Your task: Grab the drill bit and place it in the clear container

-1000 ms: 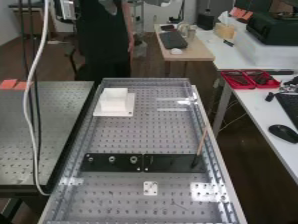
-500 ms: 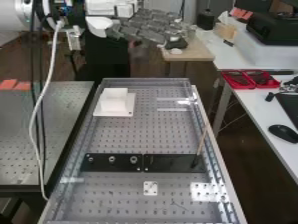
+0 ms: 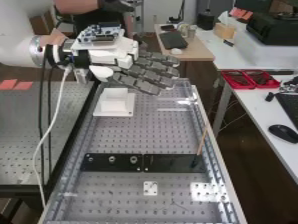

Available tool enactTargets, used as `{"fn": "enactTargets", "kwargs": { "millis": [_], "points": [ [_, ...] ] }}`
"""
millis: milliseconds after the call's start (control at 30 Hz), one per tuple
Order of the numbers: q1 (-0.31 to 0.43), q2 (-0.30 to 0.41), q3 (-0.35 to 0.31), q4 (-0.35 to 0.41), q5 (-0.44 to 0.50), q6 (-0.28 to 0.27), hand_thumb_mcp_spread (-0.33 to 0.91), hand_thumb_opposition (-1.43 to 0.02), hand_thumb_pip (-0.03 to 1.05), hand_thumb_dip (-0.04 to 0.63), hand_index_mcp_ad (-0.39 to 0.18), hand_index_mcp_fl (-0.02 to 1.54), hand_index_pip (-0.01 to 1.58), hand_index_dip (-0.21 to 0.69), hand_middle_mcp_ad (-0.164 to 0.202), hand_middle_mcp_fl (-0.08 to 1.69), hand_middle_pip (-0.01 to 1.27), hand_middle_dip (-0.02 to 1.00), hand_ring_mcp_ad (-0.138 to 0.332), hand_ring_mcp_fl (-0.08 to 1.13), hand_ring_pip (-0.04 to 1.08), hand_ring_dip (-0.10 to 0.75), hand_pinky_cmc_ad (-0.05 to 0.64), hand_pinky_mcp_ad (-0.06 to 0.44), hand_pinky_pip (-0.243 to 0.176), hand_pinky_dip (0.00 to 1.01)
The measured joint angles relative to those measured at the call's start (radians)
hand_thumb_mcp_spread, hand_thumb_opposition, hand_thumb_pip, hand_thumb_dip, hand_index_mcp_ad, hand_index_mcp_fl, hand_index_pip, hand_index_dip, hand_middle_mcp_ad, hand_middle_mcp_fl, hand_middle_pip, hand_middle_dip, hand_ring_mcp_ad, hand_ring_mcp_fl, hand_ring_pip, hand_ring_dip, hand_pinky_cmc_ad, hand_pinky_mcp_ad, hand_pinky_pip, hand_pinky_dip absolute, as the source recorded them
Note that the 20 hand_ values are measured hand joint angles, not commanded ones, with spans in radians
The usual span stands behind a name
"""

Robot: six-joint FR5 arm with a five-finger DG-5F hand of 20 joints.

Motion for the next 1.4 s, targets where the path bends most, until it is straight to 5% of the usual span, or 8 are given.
{"fn": "enactTargets", "kwargs": {
  "millis": [267,500,767,1400],
  "points": [
    [-0.007,-0.086,-0.042,0.11,0.071,0.09,0.37,-0.73,0.32,0.099,-0.038,0.06,0.1,0.164,0.157,0.0,0.15,0.04,0.258,0.02,0.09,-0.051,0.377,0.25,-0.094,0.15],
    [-0.008,-0.149,-0.055,0.166,0.133,0.14,0.4,-0.74,0.39,0.159,-0.051,0.14,0.1,0.25,0.152,0.01,0.15,0.08,0.243,0.02,0.09,-0.051,0.4,0.251,-0.105,0.14],
    [-0.011,-0.218,-0.052,0.228,0.209,0.169,0.43,-0.79,0.44,0.208,-0.054,0.21,0.56,0.305,0.14,0.0,0.15,0.11,0.222,0.02,0.07,-0.051,0.398,0.25,-0.108,0.14],
    [-0.027,-0.307,0.013,0.252,0.279,0.183,0.47,-0.8,0.41,0.251,-0.084,0.24,0.93,0.321,0.12,0.03,0.15,0.14,0.199,0.02,0.08,-0.047,0.398,0.25,-0.105,0.14]
  ]
}}
